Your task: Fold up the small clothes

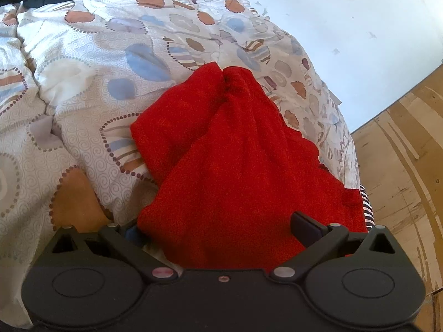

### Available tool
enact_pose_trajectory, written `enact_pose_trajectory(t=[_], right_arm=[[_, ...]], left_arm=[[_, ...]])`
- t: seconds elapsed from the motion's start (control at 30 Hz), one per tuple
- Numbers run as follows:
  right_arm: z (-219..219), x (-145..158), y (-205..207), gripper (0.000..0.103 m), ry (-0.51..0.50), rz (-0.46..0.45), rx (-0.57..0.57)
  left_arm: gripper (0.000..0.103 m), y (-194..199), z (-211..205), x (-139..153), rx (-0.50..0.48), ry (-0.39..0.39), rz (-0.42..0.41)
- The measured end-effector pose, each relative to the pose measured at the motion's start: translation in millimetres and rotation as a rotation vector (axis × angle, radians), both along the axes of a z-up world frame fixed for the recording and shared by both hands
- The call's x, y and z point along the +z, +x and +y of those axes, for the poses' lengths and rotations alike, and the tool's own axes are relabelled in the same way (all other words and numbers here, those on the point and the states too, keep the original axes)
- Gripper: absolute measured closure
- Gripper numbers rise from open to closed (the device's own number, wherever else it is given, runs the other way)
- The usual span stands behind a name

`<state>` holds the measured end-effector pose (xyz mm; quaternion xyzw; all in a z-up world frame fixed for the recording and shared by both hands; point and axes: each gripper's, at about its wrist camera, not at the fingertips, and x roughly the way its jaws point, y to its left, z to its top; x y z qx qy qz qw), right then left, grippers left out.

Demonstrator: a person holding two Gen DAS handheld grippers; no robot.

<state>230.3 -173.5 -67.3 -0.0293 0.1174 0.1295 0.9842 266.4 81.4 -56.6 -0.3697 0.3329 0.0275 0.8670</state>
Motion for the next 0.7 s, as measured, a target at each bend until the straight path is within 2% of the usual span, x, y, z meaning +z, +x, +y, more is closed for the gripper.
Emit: enact_pose_trajectory(t=[0.17, 0.3, 0.4, 0.47, 0.63, 0.7], right_arm=[[-0.4, -0.2, -0.8, 0.0, 0.0, -0.001, 0.001], [-0.6, -0.6, -1.3, 0.0, 0.001, -0.001, 0.001], [-0.6, -0.5, -1.2, 0.0, 0.001, -0.002, 0.001], [-0.8, 0.0, -0.9, 0.0, 0.003, -0.002, 0.001], [-0.1, 1.5, -1.0, 0.0, 0.003, 0.002, 0.0], [0.5, 5.3, 0.8, 0.0, -0.004, 0.015, 0.005]], left_arm=[[0.001, -0.1, -0.3, 0.4, 0.002, 0.001, 0.0], [0.013, -4.5, -5.7, 5.8, 0.035, 0.056, 0.005], [0.025, -12.3, -14.3, 12.0, 0.055, 0.113, -0.041], [0.028, -14.5, -15.7, 14.5, 0.067, 0.133, -0.072], [0.029, 2.2, 1.4, 5.0, 0.085, 0.092, -0.055], [0.04, 8.3, 9.6, -0.8, 0.104, 0.062, -0.038]])
